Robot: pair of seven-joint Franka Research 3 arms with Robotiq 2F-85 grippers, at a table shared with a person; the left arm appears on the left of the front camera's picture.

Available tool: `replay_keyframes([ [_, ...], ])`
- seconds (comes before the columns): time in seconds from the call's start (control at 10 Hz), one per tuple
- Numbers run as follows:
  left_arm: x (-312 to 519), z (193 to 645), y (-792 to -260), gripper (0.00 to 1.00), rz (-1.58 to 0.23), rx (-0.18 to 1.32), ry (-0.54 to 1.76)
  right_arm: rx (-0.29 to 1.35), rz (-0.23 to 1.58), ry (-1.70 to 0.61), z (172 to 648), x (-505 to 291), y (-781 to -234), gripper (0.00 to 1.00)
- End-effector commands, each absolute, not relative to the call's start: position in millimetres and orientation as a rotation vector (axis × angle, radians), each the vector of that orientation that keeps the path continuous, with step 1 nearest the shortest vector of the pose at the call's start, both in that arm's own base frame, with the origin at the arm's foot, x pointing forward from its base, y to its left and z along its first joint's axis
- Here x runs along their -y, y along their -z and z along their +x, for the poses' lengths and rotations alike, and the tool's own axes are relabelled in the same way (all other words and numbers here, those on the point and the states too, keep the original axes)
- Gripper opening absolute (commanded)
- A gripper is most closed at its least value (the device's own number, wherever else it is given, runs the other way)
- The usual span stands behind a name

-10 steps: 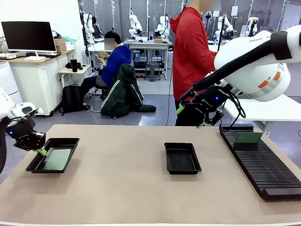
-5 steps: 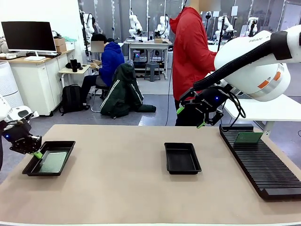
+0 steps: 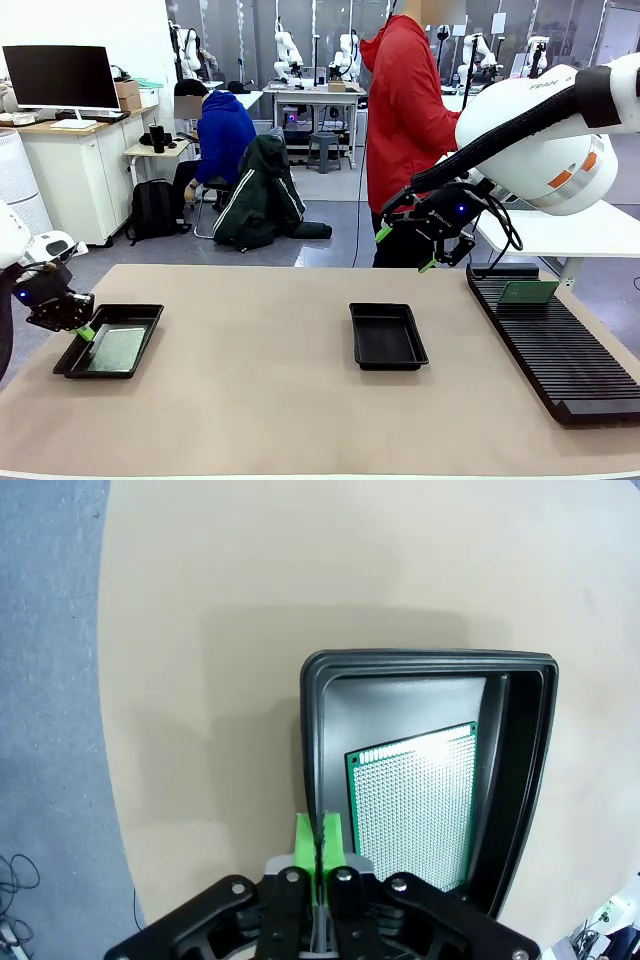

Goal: Inspect and transfer BCBs to ESD trays.
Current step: Pick up the ESD tray and place it on the left side of the table.

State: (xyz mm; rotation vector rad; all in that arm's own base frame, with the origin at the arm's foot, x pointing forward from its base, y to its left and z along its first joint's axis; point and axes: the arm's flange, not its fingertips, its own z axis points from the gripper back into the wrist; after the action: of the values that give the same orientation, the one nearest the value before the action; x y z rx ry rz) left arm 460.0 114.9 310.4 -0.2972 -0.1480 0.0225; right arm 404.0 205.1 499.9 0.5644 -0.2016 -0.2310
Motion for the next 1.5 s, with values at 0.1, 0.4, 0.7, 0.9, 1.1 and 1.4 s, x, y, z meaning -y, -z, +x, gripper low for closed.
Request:
replay_keyframes([
  [0.1,-114.9,460.0,-310.4,0.03,-0.297,0.148,-0.023,0.197,0.558,0.248,406.1,-208.0,-499.5,1.00],
  [0.4,-114.9,460.0,-310.4,0.03,-0.297,0.148,-0.023,0.197,0.558,0.248,406.1,-208.0,-499.5,1.00],
  [0.7,-114.9,460.0,-310.4,0.03,-0.297,0.148,-0.023,0.197,0.558,0.248,406.1,-208.0,-499.5,1.00],
  [0.9,-114.9,460.0,-310.4,0.03,-0.297,0.148,-0.023,0.197,0.558,0.248,406.1,-208.0,-499.5,1.00],
  [1.1,-114.9,460.0,-310.4,0.03,-0.297,0.148,-0.023,0.197,0.558,0.248,406.1,-208.0,-499.5,1.00],
  [1.4,-110.0,460.1,-313.7,0.56,-0.279,0.150,-0.010,0.197,0.558,0.248,406.1,-208.0,-499.5,1.00],
])
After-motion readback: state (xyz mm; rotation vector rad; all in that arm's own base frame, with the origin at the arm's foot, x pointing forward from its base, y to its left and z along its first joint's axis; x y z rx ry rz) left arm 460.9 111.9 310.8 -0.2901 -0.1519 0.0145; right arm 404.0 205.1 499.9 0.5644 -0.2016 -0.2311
